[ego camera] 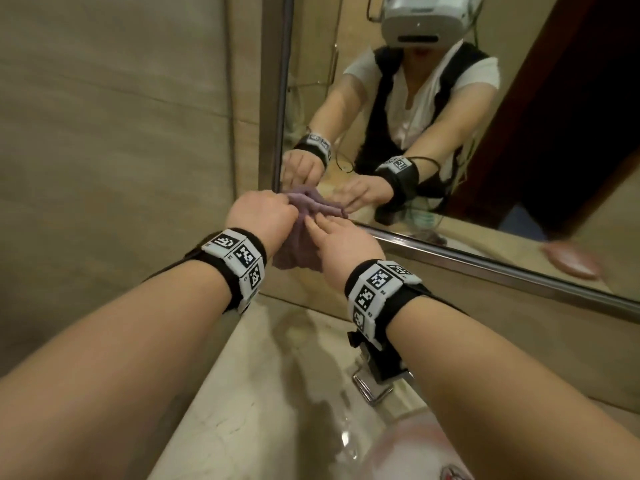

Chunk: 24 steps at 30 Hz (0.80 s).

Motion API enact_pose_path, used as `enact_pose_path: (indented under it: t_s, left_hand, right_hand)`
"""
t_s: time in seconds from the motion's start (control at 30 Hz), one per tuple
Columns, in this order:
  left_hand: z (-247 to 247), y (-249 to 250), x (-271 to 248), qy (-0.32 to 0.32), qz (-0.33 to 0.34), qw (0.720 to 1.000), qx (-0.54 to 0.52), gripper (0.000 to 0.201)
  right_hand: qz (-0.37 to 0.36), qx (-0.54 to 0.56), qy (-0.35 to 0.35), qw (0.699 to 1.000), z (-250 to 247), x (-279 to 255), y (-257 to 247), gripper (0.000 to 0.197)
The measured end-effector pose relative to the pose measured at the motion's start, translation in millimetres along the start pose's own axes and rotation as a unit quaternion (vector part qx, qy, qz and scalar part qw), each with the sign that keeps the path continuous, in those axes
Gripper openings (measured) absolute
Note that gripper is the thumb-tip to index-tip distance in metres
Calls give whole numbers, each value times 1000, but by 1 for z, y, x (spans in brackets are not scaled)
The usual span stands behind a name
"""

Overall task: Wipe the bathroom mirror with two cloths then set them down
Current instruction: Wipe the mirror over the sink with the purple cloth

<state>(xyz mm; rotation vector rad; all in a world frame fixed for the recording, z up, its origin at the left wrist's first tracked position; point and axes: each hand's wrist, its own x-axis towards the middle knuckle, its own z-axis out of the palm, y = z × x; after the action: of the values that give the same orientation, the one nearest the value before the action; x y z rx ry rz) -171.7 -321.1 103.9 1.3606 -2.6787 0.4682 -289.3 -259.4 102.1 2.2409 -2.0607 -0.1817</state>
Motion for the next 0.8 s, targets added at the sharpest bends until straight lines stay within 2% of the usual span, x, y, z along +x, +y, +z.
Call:
enact_pose_path:
  t_s: [0.1, 0.2, 0.37, 0.6, 0.8]
  left_hand:
    - [12, 2, -11, -14, -17, 1000, -22, 41]
    - [28, 7, -20, -54, -40, 995, -76, 59]
    - [45, 25, -22, -57, -83, 989, -106, 68]
    - [37, 30, 1, -29, -116, 990, -79, 73]
    - [33, 26, 1, -29, -104, 993, -57, 69]
  right_hand:
    - [-11, -24, -32, 999, 6, 5, -5, 66]
    - [-15, -104, 6, 994, 11, 0, -3, 61]
    - [-15, -258, 41, 965, 8, -8, 9, 61]
    - [-9, -303, 57, 951, -1, 2, 23, 62]
    - [-14, -319, 54, 946, -4, -1, 29, 62]
